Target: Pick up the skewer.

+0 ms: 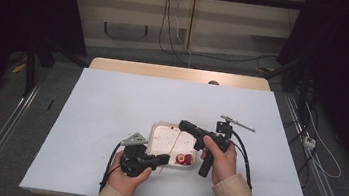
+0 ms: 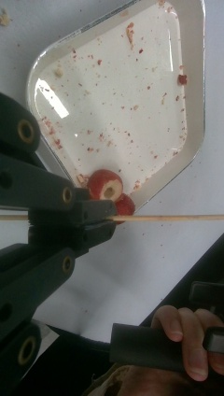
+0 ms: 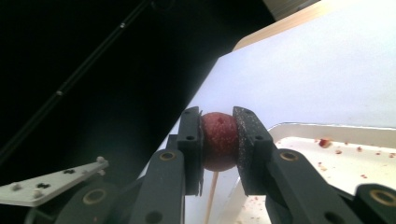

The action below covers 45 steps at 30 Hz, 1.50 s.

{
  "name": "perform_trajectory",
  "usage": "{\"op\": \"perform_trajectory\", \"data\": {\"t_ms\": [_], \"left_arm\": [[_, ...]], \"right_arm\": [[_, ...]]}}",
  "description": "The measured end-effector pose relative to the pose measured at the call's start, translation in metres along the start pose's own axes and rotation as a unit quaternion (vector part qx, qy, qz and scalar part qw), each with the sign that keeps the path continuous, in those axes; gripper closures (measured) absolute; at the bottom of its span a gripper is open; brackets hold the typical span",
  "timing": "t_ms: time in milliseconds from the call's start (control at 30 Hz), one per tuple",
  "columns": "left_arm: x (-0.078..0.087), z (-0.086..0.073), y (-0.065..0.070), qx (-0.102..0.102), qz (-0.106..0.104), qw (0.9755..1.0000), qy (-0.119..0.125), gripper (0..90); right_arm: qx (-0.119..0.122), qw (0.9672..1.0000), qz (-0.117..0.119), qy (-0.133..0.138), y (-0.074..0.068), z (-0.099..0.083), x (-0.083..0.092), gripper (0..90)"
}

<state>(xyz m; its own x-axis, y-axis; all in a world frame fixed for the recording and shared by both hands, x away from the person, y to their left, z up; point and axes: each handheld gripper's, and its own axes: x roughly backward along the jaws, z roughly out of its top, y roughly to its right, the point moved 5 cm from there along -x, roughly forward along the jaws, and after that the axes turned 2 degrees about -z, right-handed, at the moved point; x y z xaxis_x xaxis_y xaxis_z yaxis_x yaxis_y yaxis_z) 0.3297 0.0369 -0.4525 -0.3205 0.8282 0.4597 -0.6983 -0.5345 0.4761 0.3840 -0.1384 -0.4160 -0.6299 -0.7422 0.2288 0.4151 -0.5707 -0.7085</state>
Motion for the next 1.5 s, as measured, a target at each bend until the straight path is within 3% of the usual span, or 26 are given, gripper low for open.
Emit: {"op": "perform_trajectory", "data": {"t_ms": [33, 200, 267, 367, 533, 967, 1167, 1500], "left_arm": [[0.0, 0.0, 0.0, 0.002, -0.001, 1.0, 0.008, 89.8], [-0.001, 0.001, 0.005, -0.014, -0.012, 0.9998, -0.001, 89.8], [-0.003, 0.001, 0.008, -0.02, -0.014, 0.9997, -0.002, 89.8], [-0.003, 0.0, 0.007, -0.015, -0.012, 0.9998, -0.002, 89.9], [-0.002, 0.0, 0.01, -0.026, 0.001, 0.9997, 0.0, 89.9], [-0.003, 0.001, 0.008, -0.008, -0.002, 0.9999, 0.01, 90.0], [-0.004, 0.001, 0.009, -0.01, 0.003, 0.9999, 0.013, 90.0], [-0.006, 0.002, 0.009, -0.003, 0.0, 0.9999, 0.013, 90.0]], "right_arm": [[0.003, 1.0, 0.0, 0.0, 0.0, 0.0, 0.0, 73.9], [-0.015, 0.9998, 0.012, -0.005, 0.001, -0.001, -0.001, 69.3], [-0.008, 0.9999, 0.009, -0.009, 0.002, -0.002, -0.003, 69.8], [-0.01, 0.9999, 0.003, -0.012, 0.003, -0.002, -0.003, 72.7], [0.003, 1.0, 0.002, -0.008, 0.0, -0.003, -0.002, 73.8], [0.029, 0.9995, -0.008, 0.001, -0.002, -0.008, -0.002, 74.0], [0.036, 0.9993, -0.007, -0.002, -0.004, -0.009, -0.001, 74.0], [0.032, 0.9995, -0.004, 0.002, -0.004, -0.01, 0.0, 74.0]]}}
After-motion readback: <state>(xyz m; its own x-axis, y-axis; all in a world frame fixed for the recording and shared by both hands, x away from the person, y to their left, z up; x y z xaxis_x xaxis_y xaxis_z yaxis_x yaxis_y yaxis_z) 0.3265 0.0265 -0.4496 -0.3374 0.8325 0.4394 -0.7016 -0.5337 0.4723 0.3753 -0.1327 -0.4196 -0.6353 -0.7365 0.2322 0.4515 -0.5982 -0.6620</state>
